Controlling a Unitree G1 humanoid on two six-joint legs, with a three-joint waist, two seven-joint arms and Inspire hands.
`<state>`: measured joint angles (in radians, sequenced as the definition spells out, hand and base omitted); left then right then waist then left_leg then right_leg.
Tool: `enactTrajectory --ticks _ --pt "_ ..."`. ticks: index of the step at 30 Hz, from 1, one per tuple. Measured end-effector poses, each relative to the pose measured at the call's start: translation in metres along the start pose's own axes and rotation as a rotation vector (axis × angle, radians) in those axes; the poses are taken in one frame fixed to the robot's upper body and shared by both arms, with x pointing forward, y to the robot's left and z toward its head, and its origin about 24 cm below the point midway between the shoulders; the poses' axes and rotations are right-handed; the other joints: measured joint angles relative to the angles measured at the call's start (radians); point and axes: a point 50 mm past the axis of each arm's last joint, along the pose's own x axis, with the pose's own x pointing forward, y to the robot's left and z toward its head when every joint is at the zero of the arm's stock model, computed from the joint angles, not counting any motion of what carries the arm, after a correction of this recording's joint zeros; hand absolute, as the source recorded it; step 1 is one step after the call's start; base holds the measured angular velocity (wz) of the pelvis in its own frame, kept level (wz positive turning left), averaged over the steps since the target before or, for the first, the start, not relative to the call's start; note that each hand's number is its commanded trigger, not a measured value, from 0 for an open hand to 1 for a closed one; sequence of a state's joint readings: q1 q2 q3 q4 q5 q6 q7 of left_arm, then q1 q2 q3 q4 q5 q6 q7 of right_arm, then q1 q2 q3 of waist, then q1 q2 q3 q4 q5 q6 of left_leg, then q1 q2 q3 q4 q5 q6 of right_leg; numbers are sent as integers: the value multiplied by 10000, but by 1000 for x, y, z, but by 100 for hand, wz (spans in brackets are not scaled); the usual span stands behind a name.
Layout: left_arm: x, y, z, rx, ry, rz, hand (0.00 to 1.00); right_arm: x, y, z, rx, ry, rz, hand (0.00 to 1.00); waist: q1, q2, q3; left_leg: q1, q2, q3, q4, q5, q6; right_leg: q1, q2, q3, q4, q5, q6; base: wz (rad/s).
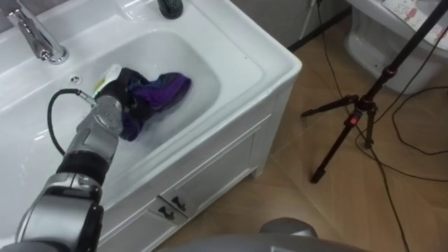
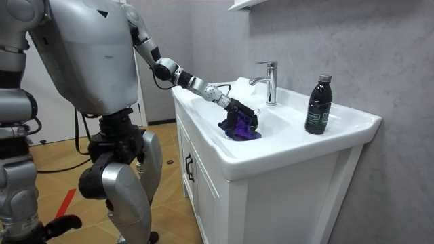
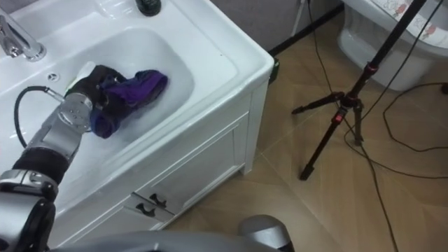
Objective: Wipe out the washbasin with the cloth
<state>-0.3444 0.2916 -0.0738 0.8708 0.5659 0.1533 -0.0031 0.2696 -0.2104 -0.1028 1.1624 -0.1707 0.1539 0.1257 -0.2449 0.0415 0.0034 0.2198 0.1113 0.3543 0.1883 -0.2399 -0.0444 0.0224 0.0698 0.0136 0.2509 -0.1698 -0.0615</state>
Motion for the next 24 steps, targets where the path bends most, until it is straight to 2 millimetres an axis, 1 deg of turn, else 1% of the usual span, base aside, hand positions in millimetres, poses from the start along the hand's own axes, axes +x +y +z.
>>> enactTrajectory --ticks 4,8,9,11,12,14,15,17,18,19,21,24 --pt "-2 -2 -14 581 420 39 100 0 -1 -1 134 28 -16 0 52 72 -50 38 14 0 4 0 0 141 -35 -141 -96 -1 -19 11" --pt "-4 2 -26 1232 768 238 100 0 -4 1 19 -10 48 0 93 77 -34 24 10 -94 -4 0 -1 120 -39 -165 -70 -4 -23 2" --pt "-5 3 -30 1506 909 333 100 -1 -5 1 13 -22 56 0 126 118 -58 15 12 -94 3 0 0 117 -37 -177 -64 -7 -26 0" --pt "-6 6 -35 2044 1061 443 100 -1 -6 2 10 -28 10 0 265 128 -61 16 20 -85 5 0 -1 112 -29 -183 -80 -7 -29 0" --pt "-7 7 -38 2616 1133 500 100 -1 -8 2 17 -34 -54 0 353 142 -68 11 25 -109 18 1 -1 127 -39 -226 -61 -2 -38 5" --pt "-9 11 -47 3428 1355 627 100 -1 -12 2 -25 -28 -164 0 348 181 -59 8 29 -204 8 1 -1 152 -58 -318 -79 0 -46 10" --pt "-10 15 -52 3972 1487 769 100 -2 -14 4 -28 -54 -223 0 346 213 -46 7 29 -313 -9 1 -1 183 -70 -394 -96 1 -49 16" --pt "-13 18 -61 4757 1708 899 100 -2 -17 7 -44 -111 -315 0 375 264 -18 31 31 -310 -10 2 -2 253 -81 -451 -143 1 -48 11" --pt "-16 17 -70 5211 1878 945 100 -2 -19 8 -59 -160 -385 0 427 326 -12 50 31 -305 -8 3 -3 282 -82 -461 -156 0 -49 0" --pt "-19 16 -76 5564 1992 984 100 -2 -20 10 -57 -196 -457 0 512 392 -15 41 24 -304 -3 3 -2 275 -92 -465 -156 -5 -47 0" --pt "-22 16 -83 5879 2068 1146 100 -2 -21 12 -59 -260 -479 0 609 472 -13 -7 14 -314 19 3 -3 252 -119 -509 -147 -24 -37 9" --pt "-26 23 -94 6569 2256 1350 100 -2 -22 19 -54 -450 -558 0 627 557 -55 -123 5 -361 34 3 -3 138 -172 -645 -97 -94 -48 13"
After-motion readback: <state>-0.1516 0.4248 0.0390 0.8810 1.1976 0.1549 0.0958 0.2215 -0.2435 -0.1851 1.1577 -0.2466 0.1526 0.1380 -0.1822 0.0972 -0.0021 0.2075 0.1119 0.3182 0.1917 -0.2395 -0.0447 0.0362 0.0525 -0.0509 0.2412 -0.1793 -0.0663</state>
